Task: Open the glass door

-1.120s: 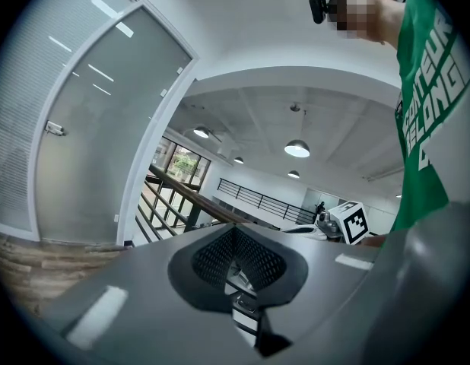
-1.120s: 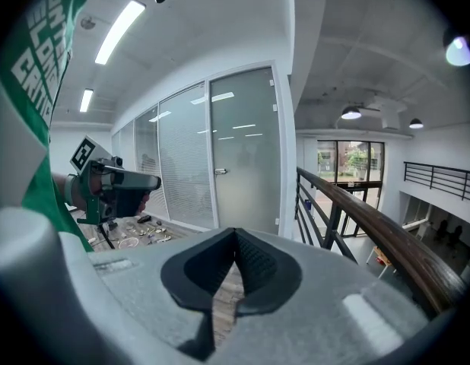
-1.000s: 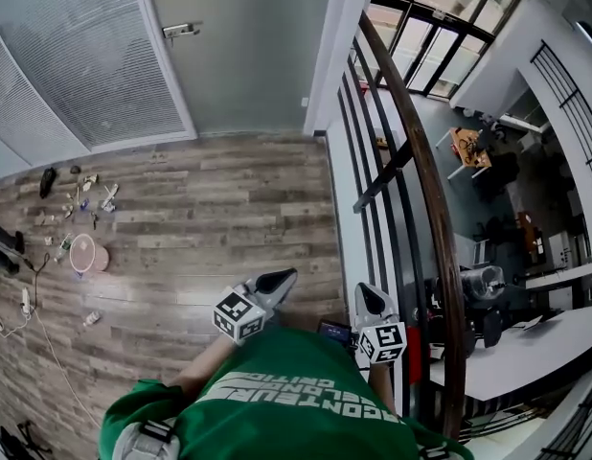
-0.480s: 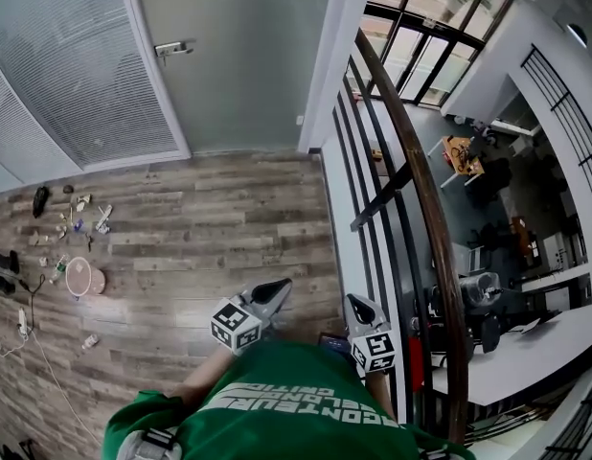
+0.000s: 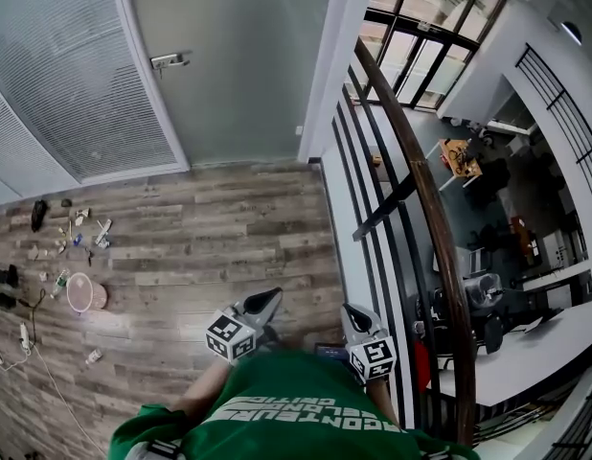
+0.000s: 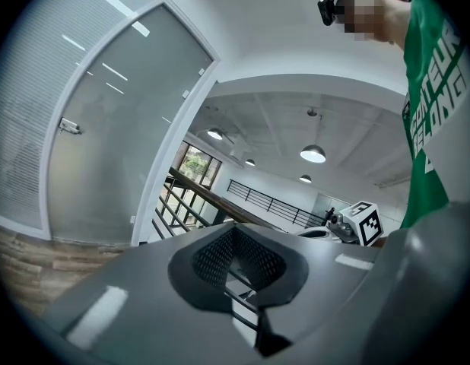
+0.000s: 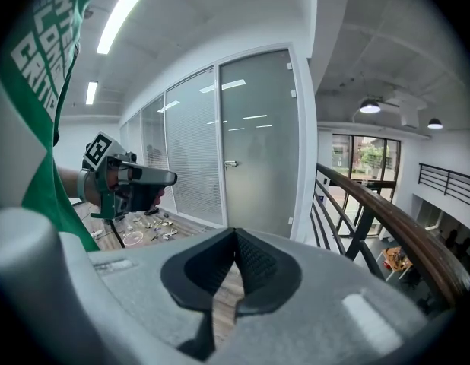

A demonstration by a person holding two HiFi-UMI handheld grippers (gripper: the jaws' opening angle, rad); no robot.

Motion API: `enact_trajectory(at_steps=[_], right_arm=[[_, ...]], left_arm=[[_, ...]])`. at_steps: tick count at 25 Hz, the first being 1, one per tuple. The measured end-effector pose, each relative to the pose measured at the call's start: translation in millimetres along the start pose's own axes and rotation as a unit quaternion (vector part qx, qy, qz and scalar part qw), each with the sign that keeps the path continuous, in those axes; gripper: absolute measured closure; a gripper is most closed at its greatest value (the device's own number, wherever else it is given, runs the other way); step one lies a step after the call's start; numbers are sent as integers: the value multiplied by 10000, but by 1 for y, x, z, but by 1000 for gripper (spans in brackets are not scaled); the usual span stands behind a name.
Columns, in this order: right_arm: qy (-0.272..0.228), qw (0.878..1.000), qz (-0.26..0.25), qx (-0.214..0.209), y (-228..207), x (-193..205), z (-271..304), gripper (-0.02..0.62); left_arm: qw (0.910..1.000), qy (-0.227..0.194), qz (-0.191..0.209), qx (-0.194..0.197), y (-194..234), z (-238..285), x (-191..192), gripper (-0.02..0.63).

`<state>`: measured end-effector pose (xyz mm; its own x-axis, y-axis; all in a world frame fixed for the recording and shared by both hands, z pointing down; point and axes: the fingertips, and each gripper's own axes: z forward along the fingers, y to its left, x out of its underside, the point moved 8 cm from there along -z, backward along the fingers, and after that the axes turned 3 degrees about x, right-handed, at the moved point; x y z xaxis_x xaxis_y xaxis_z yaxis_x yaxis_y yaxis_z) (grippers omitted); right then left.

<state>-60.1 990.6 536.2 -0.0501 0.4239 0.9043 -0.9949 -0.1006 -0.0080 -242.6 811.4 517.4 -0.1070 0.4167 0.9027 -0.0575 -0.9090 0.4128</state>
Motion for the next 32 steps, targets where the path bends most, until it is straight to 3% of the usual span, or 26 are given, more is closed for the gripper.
enact_trajectory(at_steps=[13,20,32], right_arm=[[-90,9952,-350,-911,-4,-19,62,603],[-198,9932,-390,-1080,-55,-49,113,603],[-309,9912,-373,-1235,-139,-80,170,603]], left_arm=[[9951,-291,-157,-932,36,-15,-4,591],[9900,-647,15,-1252,49,19,-35,591],[9851,-673,91,-1578,77,90,-65,591]])
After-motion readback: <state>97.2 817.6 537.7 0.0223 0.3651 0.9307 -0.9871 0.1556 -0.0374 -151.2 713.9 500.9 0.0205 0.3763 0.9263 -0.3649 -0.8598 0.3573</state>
